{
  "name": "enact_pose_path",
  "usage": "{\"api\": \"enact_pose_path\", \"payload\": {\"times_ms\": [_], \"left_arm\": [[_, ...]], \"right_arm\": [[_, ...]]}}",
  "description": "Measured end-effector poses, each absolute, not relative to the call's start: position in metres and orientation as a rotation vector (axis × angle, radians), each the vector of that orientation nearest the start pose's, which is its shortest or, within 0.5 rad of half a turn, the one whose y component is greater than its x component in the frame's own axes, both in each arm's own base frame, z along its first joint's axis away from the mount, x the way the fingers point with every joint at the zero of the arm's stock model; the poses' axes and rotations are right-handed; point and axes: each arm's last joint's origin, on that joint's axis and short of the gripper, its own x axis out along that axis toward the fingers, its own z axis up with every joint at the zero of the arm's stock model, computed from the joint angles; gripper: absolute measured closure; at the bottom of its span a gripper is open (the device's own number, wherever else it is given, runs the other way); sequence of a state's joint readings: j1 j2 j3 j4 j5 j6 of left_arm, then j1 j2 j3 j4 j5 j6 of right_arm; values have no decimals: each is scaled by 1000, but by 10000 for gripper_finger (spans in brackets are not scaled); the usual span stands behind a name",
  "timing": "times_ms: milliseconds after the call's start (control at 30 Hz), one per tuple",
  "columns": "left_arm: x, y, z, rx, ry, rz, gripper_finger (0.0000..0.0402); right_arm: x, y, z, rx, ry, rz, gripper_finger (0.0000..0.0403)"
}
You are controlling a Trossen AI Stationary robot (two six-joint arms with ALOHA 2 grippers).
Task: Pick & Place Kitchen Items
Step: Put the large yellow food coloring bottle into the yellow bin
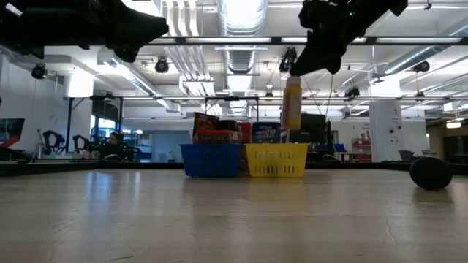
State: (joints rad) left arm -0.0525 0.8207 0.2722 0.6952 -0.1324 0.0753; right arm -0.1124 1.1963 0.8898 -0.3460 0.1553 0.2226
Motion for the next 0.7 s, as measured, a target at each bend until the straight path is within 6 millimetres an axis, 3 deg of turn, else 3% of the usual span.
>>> {"api": "enact_pose_path", "payload": {"times_ms": [267,700], "left_arm": [[176,-5,234,62,-140,85,293],[176,-6,234,62,-140,85,293]], "right_arm": [[263,-37,261,161,648,-327,367],[263,-40,249,142,634,-331,368]]}}
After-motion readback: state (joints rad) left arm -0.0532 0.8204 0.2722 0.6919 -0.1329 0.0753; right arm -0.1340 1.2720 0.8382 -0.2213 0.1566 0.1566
